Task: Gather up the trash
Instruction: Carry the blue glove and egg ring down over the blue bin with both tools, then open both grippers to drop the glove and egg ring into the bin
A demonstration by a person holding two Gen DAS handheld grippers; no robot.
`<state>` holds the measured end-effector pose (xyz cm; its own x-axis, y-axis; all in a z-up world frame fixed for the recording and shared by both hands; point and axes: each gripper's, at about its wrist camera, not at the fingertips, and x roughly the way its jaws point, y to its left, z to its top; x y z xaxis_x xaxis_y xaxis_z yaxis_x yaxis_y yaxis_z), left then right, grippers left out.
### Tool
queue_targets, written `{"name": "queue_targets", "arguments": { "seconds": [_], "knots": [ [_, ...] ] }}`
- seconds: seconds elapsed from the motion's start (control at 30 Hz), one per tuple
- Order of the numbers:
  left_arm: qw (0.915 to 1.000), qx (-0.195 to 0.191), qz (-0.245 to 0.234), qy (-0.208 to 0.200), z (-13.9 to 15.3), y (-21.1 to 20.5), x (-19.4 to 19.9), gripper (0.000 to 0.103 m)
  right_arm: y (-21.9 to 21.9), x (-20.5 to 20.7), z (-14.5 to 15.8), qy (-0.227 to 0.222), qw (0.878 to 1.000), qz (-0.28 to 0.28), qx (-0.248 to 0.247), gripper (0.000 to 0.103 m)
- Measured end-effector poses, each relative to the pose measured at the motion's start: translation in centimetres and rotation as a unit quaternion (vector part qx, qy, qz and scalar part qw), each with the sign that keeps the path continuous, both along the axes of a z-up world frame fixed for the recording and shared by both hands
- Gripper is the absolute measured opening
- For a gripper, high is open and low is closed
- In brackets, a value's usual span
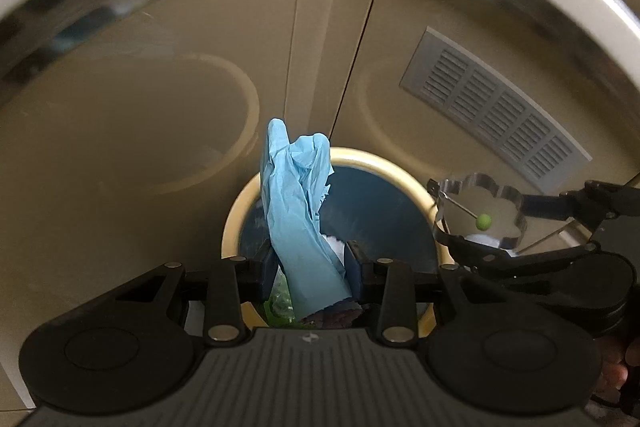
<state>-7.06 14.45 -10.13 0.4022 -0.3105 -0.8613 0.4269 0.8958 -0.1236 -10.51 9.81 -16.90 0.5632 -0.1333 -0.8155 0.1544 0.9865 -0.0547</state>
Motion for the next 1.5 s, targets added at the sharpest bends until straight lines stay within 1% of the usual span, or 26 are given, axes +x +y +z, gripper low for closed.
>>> {"name": "queue_targets", "arguments": {
  "seconds": [0.13, 0.33, 0.57, 0.7, 0.87, 1.03, 1.17, 1.23, 1.5],
  "knots": [
    [0.9996, 0.016, -0.009, 0.023, -1.7, -1.1, 1.0, 0.040, -0.1, 1.5, -1.4, 0.016, 1.000, 0.001, 0.007, 0.079],
    [0.9976, 0.046, -0.028, 0.044, -4.1, -2.6, 2.4, 0.040, -0.3, 3.6, -4.3, 0.046, 0.999, 0.007, 0.014, 0.079],
    [0.9930, 0.077, -0.039, 0.081, -7.4, -4.3, 4.0, 0.040, -0.8, 6.1, -7.0, 0.086, 0.996, 0.011, 0.035, 0.079],
    [0.9903, 0.096, -0.039, 0.092, -9.0, -4.9, 4.8, 0.040, -0.6, 6.9, -8.4, 0.103, 0.994, 0.017, 0.032, 0.080],
    [0.9870, 0.113, -0.042, 0.106, -10.5, -5.1, 5.1, 0.040, -0.9, 7.9, -10.1, 0.124, 0.991, 0.011, 0.042, 0.079],
    [0.9843, 0.127, -0.043, 0.114, -11.8, -5.3, 5.6, 0.040, -1.6, 8.6, -11.1, 0.139, 0.989, 0.003, 0.052, 0.079],
    [0.9828, 0.134, -0.044, 0.120, -12.3, -5.3, 6.0, 0.040, -1.7, 9.0, -12.0, 0.147, 0.988, 0.002, 0.053, 0.079],
    [0.9821, 0.137, -0.046, 0.121, -12.4, -5.4, 6.2, 0.040, -1.7, 9.1, -11.6, 0.151, 0.987, 0.003, 0.053, 0.079],
    [0.9788, 0.152, -0.050, 0.128, -14.0, -6.4, 6.9, 0.041, -1.5, 9.6, -11.8, 0.162, 0.986, 0.002, 0.050, 0.079]
  ]
}}
